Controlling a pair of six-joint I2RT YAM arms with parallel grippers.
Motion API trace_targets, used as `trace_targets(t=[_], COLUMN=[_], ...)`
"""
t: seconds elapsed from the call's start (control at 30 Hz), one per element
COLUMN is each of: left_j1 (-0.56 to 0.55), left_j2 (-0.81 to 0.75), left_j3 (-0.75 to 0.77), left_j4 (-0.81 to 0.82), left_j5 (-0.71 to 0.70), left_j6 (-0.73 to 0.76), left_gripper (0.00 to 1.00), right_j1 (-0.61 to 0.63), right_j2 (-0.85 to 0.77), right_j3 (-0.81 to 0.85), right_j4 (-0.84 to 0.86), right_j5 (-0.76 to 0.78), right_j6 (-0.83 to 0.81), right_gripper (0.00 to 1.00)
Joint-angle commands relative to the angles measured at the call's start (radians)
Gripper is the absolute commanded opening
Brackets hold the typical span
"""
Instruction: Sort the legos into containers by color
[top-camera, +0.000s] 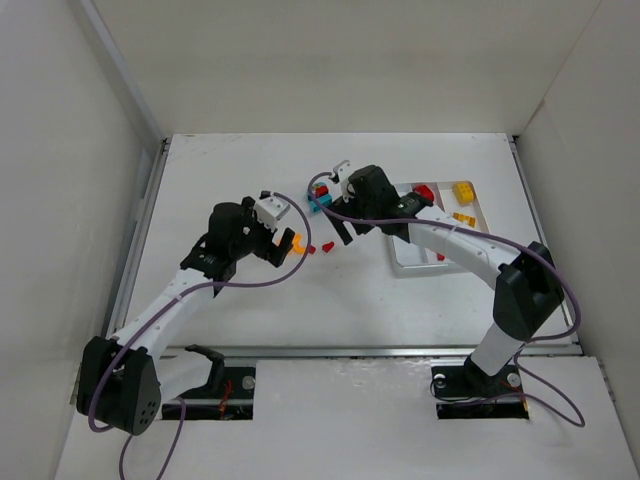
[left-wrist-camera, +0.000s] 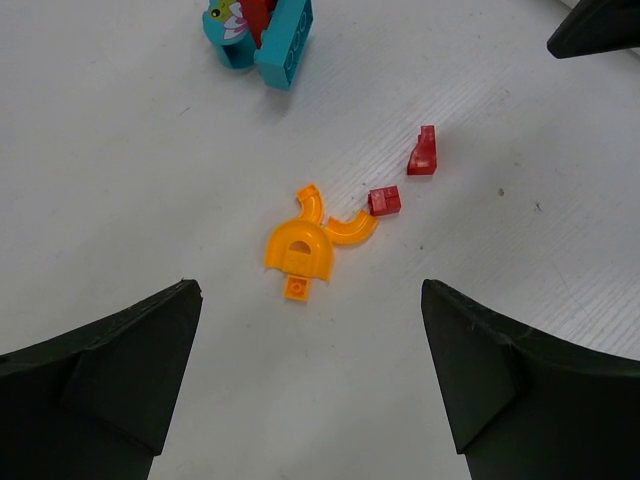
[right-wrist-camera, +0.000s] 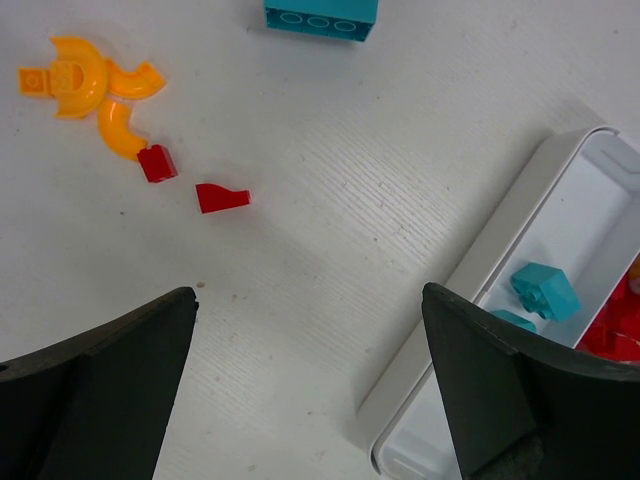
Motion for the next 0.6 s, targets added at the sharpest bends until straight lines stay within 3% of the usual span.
trace_targets(t=[0.0, 0.3, 0.4, 0.47, 0.57], left_j1=[0.0, 0.0, 0.0, 0.0, 0.0], left_j2=[-0.03, -0.039, -0.039, -0.039, -0.048], left_j3=[-0.014, -0.032, -0.032, -0.041, -0.051], left_j4=[0.045, 0.055, 0.064, 0.053, 0.053], left_j5=[-0.005, -0.066, -0.095, -0.12, -0.13], left_j6=[-0.015, -0.035, -0.045, -0.045, -0.066], left_gripper=[0.9, 0.9, 0.81, 0.7, 0.63], right_j1=[0.005, 0.005, 0.005, 0.005, 0.005], right_j2=[-0.02, 0.039, 0.088, 0.146, 0.244], right_j3=[0.014, 0.078, 0.12, 0.167, 0.244], right_j4=[0.043, 0.043, 0.043, 0.034, -0.016], right_j5=[0.036, 0.032, -0.017, -0.04, -0.083], right_j6=[0.014, 0.038, 0.073, 0.106, 0.126], right_gripper=[1.0, 1.0, 1.0, 1.0, 1.0])
